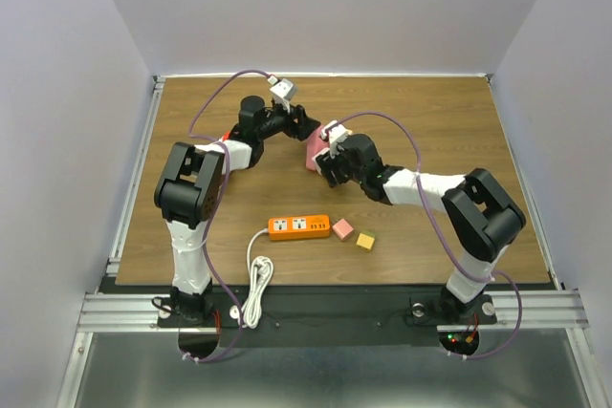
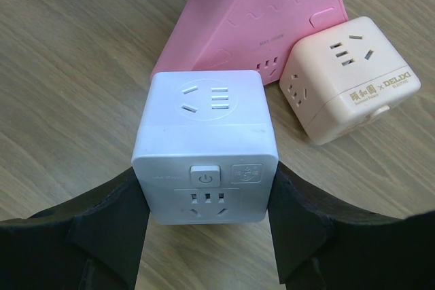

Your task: Insert the plug

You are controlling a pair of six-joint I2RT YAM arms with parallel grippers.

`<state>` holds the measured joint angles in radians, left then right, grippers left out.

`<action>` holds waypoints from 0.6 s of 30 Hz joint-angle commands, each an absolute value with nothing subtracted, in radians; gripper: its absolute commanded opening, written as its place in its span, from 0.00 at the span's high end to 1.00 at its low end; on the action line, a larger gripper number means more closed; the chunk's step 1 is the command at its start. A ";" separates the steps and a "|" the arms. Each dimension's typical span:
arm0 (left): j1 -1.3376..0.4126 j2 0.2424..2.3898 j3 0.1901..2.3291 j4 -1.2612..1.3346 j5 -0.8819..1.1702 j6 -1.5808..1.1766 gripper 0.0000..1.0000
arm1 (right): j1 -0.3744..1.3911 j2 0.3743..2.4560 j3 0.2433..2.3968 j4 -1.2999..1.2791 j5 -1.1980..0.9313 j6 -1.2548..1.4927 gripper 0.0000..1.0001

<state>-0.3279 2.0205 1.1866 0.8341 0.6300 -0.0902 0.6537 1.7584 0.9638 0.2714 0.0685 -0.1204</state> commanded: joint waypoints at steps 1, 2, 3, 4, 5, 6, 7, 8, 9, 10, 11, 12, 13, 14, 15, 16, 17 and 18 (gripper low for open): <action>-0.327 2.005 1.164 0.810 0.631 -0.089 0.23 | 0.638 1.689 0.953 0.293 0.072 -0.126 0.99; -0.327 2.002 1.157 0.814 0.629 -0.090 0.23 | 0.638 1.684 0.951 0.295 0.071 -0.126 1.00; -0.328 1.996 1.135 0.822 0.630 -0.094 0.23 | 0.637 1.678 0.950 0.295 0.071 -0.126 1.00; -0.330 1.996 1.125 0.848 0.632 -0.107 0.23 | 0.635 1.677 0.948 0.295 0.071 -0.126 1.00; -0.331 1.991 1.112 0.862 0.638 -0.116 0.23 | 0.635 1.675 0.948 0.295 0.071 -0.126 1.00; -0.336 1.984 1.091 0.889 0.641 -0.130 0.23 | 0.637 1.675 0.948 0.295 0.071 -0.127 1.00; -0.339 1.979 1.082 0.897 0.641 -0.133 0.23 | 0.635 1.675 0.946 0.295 0.072 -0.127 1.00; -0.344 1.974 1.074 0.903 0.640 -0.135 0.23 | 0.637 1.675 0.945 0.295 0.072 -0.127 1.00; -0.348 1.964 1.063 0.907 0.637 -0.135 0.23 | 0.637 1.674 0.942 0.296 0.072 -0.127 1.00; -0.353 1.959 1.058 0.911 0.637 -0.133 0.23 | 0.637 1.669 0.940 0.296 0.072 -0.127 1.00; -0.360 1.954 1.052 0.917 0.635 -0.136 0.23 | 0.635 1.666 0.937 0.298 0.071 -0.127 0.99; -0.365 1.948 1.042 0.926 0.635 -0.137 0.23 | 0.635 1.663 0.933 0.302 0.069 -0.126 1.00; -0.368 1.945 1.037 0.930 0.635 -0.135 0.23 | 0.635 1.655 0.927 0.305 0.069 -0.126 1.00; -0.374 1.944 1.032 0.931 0.631 -0.135 0.22 | 0.635 1.652 0.925 0.307 0.066 -0.126 1.00; -0.377 1.942 1.026 0.936 0.627 -0.135 0.22 | 0.637 1.649 0.923 0.311 0.067 -0.126 1.00; -0.377 1.942 1.023 0.937 0.624 -0.137 0.22 | 0.635 1.646 0.919 0.313 0.067 -0.126 1.00; -0.379 1.942 1.020 0.942 0.624 -0.135 0.22 | 0.637 1.643 0.917 0.316 0.067 -0.126 1.00; -0.379 1.945 1.019 0.945 0.624 -0.140 0.22 | 0.635 1.640 0.914 0.321 0.067 -0.126 1.00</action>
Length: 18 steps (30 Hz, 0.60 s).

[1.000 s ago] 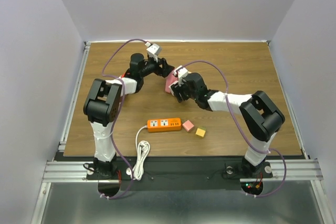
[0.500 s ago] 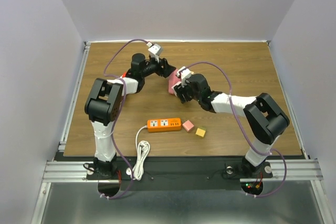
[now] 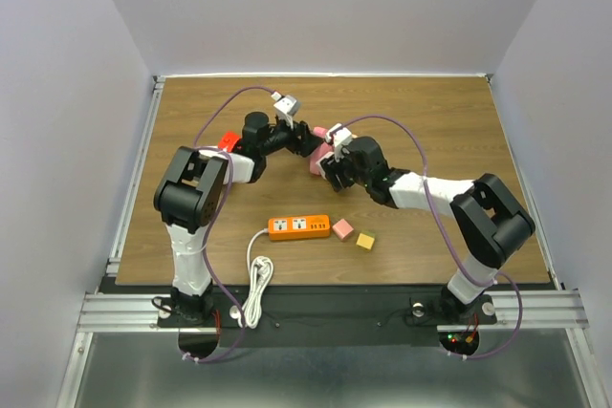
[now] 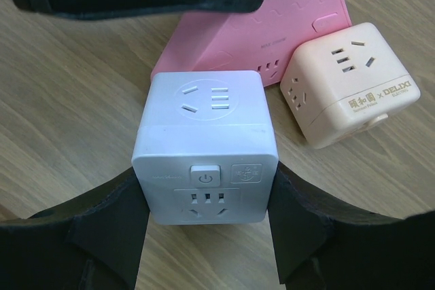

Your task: Insert the plug

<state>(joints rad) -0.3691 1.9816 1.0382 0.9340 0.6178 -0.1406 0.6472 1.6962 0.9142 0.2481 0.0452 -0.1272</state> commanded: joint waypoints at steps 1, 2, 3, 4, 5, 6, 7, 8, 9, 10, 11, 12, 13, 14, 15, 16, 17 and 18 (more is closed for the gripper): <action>-0.379 1.947 1.016 0.949 0.621 -0.140 0.22 | 0.635 1.640 0.914 0.321 0.067 -0.126 1.00; -0.377 1.948 1.015 0.953 0.626 -0.140 0.22 | 0.635 1.641 0.914 0.322 0.067 -0.126 1.00; -0.380 1.951 1.017 0.956 0.627 -0.141 0.22 | 0.635 1.641 0.916 0.322 0.064 -0.126 1.00; -0.380 1.959 1.023 0.960 0.629 -0.146 0.22 | 0.635 1.643 0.916 0.324 0.066 -0.126 0.99; -0.382 1.965 1.028 0.963 0.637 -0.149 0.22 | 0.635 1.644 0.916 0.324 0.063 -0.127 0.99; -0.385 1.977 1.038 0.965 0.641 -0.152 0.22 | 0.635 1.647 0.916 0.324 0.061 -0.127 1.00; -0.387 1.982 1.045 0.966 0.641 -0.152 0.22 | 0.634 1.649 0.916 0.324 0.061 -0.127 1.00; -0.388 1.988 1.049 0.965 0.641 -0.152 0.22 | 0.635 1.651 0.917 0.324 0.061 -0.129 0.99; -0.388 1.996 1.057 0.965 0.641 -0.155 0.22 | 0.635 1.652 0.916 0.325 0.061 -0.129 1.00; -0.391 1.999 1.058 0.965 0.641 -0.155 0.22 | 0.635 1.652 0.913 0.327 0.061 -0.129 1.00; -0.391 1.999 1.060 0.965 0.643 -0.153 0.22 | 0.634 1.651 0.910 0.331 0.061 -0.130 1.00; -0.391 2.000 1.060 0.965 0.641 -0.153 0.23 | 0.635 1.649 0.907 0.342 0.063 -0.130 1.00; -0.391 2.002 1.060 0.965 0.641 -0.153 0.25 | 0.634 1.646 0.902 0.350 0.064 -0.132 1.00; -0.391 2.000 1.060 0.965 0.643 -0.152 0.26 | 0.635 1.640 0.893 0.356 0.066 -0.133 1.00; -0.391 2.000 1.060 0.963 0.641 -0.153 0.27 | 0.635 1.637 0.887 0.370 0.067 -0.133 0.99; -0.391 2.002 1.061 0.957 0.638 -0.152 0.28 | 0.634 1.632 0.884 0.377 0.067 -0.135 0.99; -0.391 2.003 1.063 0.954 0.637 -0.149 0.29 | 0.635 1.623 0.871 0.386 0.064 -0.138 0.99; -0.391 2.005 1.065 0.951 0.635 -0.147 0.30 | 0.635 1.618 0.867 0.397 0.063 -0.140 1.00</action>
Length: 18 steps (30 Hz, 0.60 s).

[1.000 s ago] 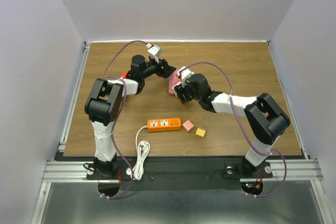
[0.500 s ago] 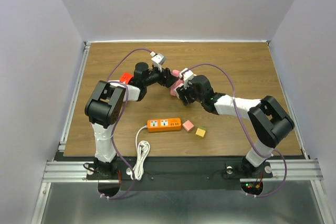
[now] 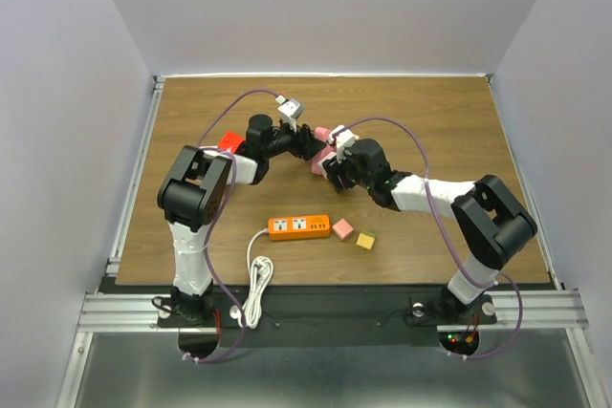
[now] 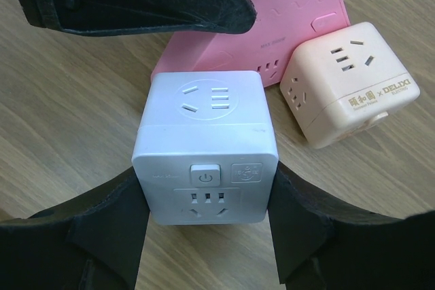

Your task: Insert the plug

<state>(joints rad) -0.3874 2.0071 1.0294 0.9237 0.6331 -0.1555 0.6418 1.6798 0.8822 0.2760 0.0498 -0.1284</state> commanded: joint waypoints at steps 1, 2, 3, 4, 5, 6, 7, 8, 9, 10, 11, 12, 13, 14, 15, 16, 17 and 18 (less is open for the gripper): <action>-0.391 2.008 1.069 0.948 0.634 -0.146 0.32 | 0.635 1.615 0.861 0.416 0.060 -0.140 0.99; -0.391 2.009 1.071 0.942 0.632 -0.144 0.33 | 0.635 1.612 0.854 0.426 0.058 -0.141 1.00; -0.391 2.016 1.077 0.937 0.634 -0.143 0.36 | 0.634 1.606 0.844 0.443 0.057 -0.144 1.00; -0.391 2.020 1.080 0.931 0.634 -0.144 0.38 | 0.635 1.602 0.841 0.451 0.057 -0.146 1.00; -0.391 2.023 1.084 0.927 0.640 -0.143 0.40 | 0.635 1.600 0.838 0.457 0.057 -0.149 1.00; -0.391 2.028 1.089 0.925 0.643 -0.144 0.41 | 0.635 1.600 0.833 0.462 0.057 -0.152 1.00; -0.391 2.036 1.097 0.920 0.643 -0.144 0.45 | 0.635 1.595 0.830 0.472 0.058 -0.153 1.00; -0.391 2.039 1.100 0.911 0.644 -0.143 0.46 | 0.635 1.594 0.828 0.479 0.060 -0.156 1.00; -0.391 2.042 1.101 0.908 0.646 -0.143 0.48 | 0.634 1.592 0.825 0.483 0.060 -0.161 1.00; -0.391 2.045 1.103 0.905 0.647 -0.144 0.53 | 0.634 1.588 0.824 0.491 0.055 -0.164 1.00; -0.391 2.048 1.104 0.907 0.649 -0.146 0.55 | 0.635 1.586 0.821 0.495 0.043 -0.170 1.00; -0.391 2.045 1.100 0.907 0.649 -0.149 0.60 | 0.634 1.583 0.816 0.497 0.037 -0.170 0.99; -0.391 2.046 1.097 0.911 0.652 -0.159 0.64 | 0.634 1.575 0.815 0.499 0.031 -0.170 0.99; -0.391 2.045 1.095 0.913 0.653 -0.161 0.67 | 0.635 1.569 0.813 0.497 0.026 -0.170 0.99; -0.391 2.045 1.089 0.914 0.653 -0.164 0.76 | 0.635 1.563 0.808 0.499 0.025 -0.170 1.00; -0.391 2.043 1.085 0.914 0.650 -0.167 0.80 | 0.634 1.554 0.804 0.497 0.028 -0.167 1.00; -0.388 2.042 1.080 0.913 0.641 -0.169 0.84 | 0.635 1.533 0.790 0.499 0.029 -0.160 1.00; -0.385 2.042 1.074 0.913 0.634 -0.175 0.88 | 0.635 1.517 0.781 0.497 0.025 -0.156 0.99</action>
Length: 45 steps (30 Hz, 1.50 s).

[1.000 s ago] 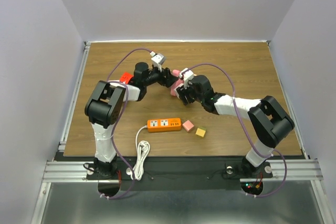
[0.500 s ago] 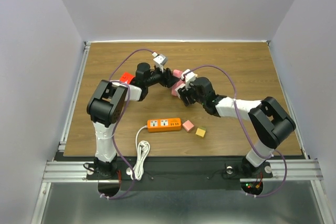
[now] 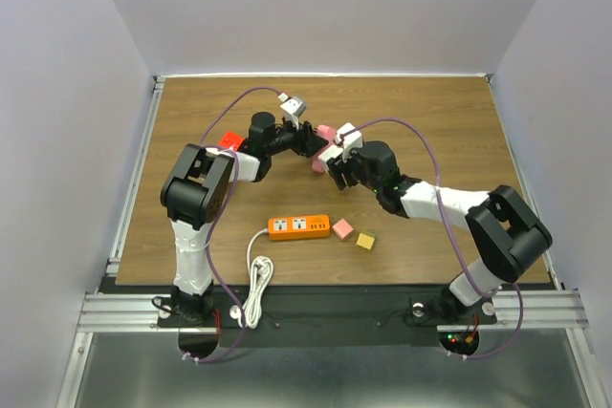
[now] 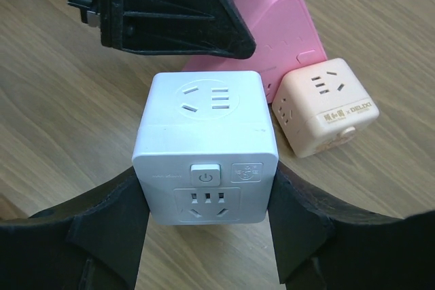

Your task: Insert the plug

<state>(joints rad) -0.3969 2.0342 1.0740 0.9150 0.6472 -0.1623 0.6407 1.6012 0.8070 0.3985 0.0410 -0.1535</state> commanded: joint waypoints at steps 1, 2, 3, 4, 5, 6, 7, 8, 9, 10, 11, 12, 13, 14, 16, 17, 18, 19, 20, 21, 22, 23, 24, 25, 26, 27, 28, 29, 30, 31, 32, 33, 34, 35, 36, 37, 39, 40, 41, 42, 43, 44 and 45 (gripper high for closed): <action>-0.379 2.043 1.062 0.928 0.626 -0.186 0.97 | 0.635 1.503 0.775 0.497 0.018 -0.152 1.00; -0.370 2.048 1.054 0.949 0.624 -0.205 0.99 | 0.635 1.476 0.763 0.499 0.011 -0.149 1.00; -0.344 2.052 1.046 0.974 0.640 -0.260 1.00 | 0.634 1.464 0.758 0.497 0.006 -0.137 1.00; -0.330 2.069 1.026 1.056 0.661 -0.293 1.00 | 0.634 1.451 0.753 0.499 0.006 -0.132 1.00; -0.313 2.078 1.017 1.099 0.702 -0.339 1.00 | 0.634 1.439 0.746 0.497 0.005 -0.126 1.00; -0.289 2.085 1.006 1.139 0.718 -0.410 1.00 | 0.635 1.418 0.742 0.492 0.008 -0.117 1.00; -0.276 2.094 0.973 1.190 0.727 -0.454 1.00 | 0.635 1.405 0.742 0.485 0.020 -0.114 1.00; -0.270 2.092 0.957 1.268 0.729 -0.481 1.00 | 0.634 1.396 0.739 0.479 0.024 -0.109 1.00; -0.267 2.088 0.941 1.296 0.724 -0.501 1.00 | 0.635 1.387 0.738 0.471 0.028 -0.104 1.00; -0.267 2.074 0.911 1.327 0.713 -0.526 1.00 | 0.635 1.367 0.732 0.463 0.032 -0.101 1.00; -0.268 2.065 0.898 1.336 0.701 -0.531 1.00 | 0.635 1.359 0.730 0.460 0.032 -0.097 1.00; -0.268 2.048 0.865 1.363 0.690 -0.540 1.00 | 0.635 1.344 0.724 0.451 0.020 -0.095 1.00; -0.268 2.039 0.848 1.390 0.686 -0.569 1.00 | 0.634 1.339 0.723 0.448 0.014 -0.095 1.00; -0.268 2.030 0.827 1.410 0.669 -0.583 1.00 | 0.635 1.335 0.719 0.445 0.012 -0.091 1.00; -0.270 2.002 0.783 1.445 0.635 -0.610 1.00 | 0.635 1.328 0.718 0.431 0.005 -0.086 1.00; -0.270 1.997 0.729 1.506 0.620 -0.630 1.00 | 0.634 1.325 0.718 0.430 0.006 -0.083 1.00; -0.270 1.991 0.701 1.543 0.602 -0.675 1.00 | 0.635 1.322 0.716 0.426 0.006 -0.081 0.99; -0.270 1.990 0.674 1.584 0.591 -0.702 1.00 | 0.635 1.321 0.718 0.420 0.006 -0.078 0.99; -0.271 1.991 0.622 1.667 0.583 -0.727 1.00 | 0.635 1.318 0.718 0.420 -0.003 -0.077 1.00; -0.278 1.993 0.602 1.696 0.571 -0.753 1.00 | 0.634 1.312 0.718 0.417 -0.026 -0.072 1.00; -0.284 1.987 0.569 1.709 0.558 -0.755 1.00 | 0.635 1.305 0.718 0.413 -0.037 -0.071 1.00; -0.291 1.980 0.555 1.709 0.523 -0.749 1.00 | 0.635 1.298 0.719 0.408 -0.041 -0.069 1.00; -0.316 1.962 0.543 1.700 0.500 -0.720 1.00 | 0.635 1.292 0.721 0.397 -0.051 -0.066 1.00; -0.328 1.953 0.529 1.662 0.480 -0.704 1.00 | 0.635 1.287 0.721 0.393 -0.060 -0.066 1.00; -0.339 1.947 0.525 1.648 0.462 -0.690 1.00 | 0.637 1.282 0.719 0.390 -0.063 -0.064 0.99; -0.348 1.941 0.519 1.641 0.433 -0.683 1.00 | 0.635 1.278 0.715 0.385 -0.064 -0.066 0.99; -0.359 1.933 0.506 1.635 0.423 -0.672 1.00 | 0.635 1.272 0.713 0.382 -0.069 -0.067 0.99; -0.362 1.930 0.503 1.626 0.416 -0.664 1.00 | 0.637 1.270 0.709 0.380 -0.075 -0.071 0.99; -0.364 1.927 0.503 1.612 0.396 -0.658 1.00 | 0.634 1.270 0.706 0.382 -0.083 -0.074 0.99; -0.365 1.921 0.500 1.576 0.381 -0.634 0.95 | 0.635 1.279 0.703 0.383 -0.106 -0.083 0.99; -0.365 1.919 0.500 1.557 0.367 -0.623 0.87 | 0.634 1.285 0.706 0.385 -0.113 -0.086 0.99; -0.365 1.919 0.499 1.542 0.332 -0.611 0.80 | 0.635 1.295 0.706 0.384 -0.120 -0.092 0.99; -0.365 1.913 0.497 1.526 0.315 -0.600 0.73 | 0.635 1.305 0.712 0.387 -0.123 -0.092 0.99; -0.365 1.913 0.492 1.499 0.298 -0.580 0.70 | 0.634 1.325 0.715 0.387 -0.123 -0.094 0.99; -0.365 1.908 0.491 1.490 0.269 -0.574 0.66 | 0.635 1.334 0.718 0.387 -0.123 -0.098 0.99; -0.364 1.905 0.489 1.467 0.258 -0.568 0.60 | 0.635 1.350 0.722 0.385 -0.126 -0.103 0.99; -0.362 1.898 0.485 1.454 0.232 -0.554 0.54 | 0.635 1.361 0.726 0.387 -0.132 -0.104 0.99; -0.362 1.887 0.480 1.451 0.224 -0.549 0.42 | 0.634 1.365 0.727 0.388 -0.133 -0.106 0.99; -0.362 1.878 0.470 1.447 0.213 -0.545 0.39 | 0.635 1.368 0.727 0.388 -0.140 -0.107 0.99; -0.362 1.870 0.463 1.445 0.204 -0.534 0.37 | 0.635 1.373 0.729 0.390 -0.143 -0.109 0.99; -0.362 1.852 0.459 1.440 0.195 -0.528 0.32 | 0.635 1.371 0.727 0.388 -0.146 -0.112 0.99; -0.362 1.841 0.448 1.425 0.189 -0.522 0.29 | 0.635 1.371 0.727 0.390 -0.155 -0.113 0.99; -0.361 1.832 0.445 1.419 0.172 -0.515 0.26 | 0.635 1.374 0.726 0.390 -0.161 -0.118 0.99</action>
<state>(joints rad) -0.3725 1.8725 0.4808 1.4048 0.2699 -0.6216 0.6407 1.3846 0.7177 0.3283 -0.1253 -0.0952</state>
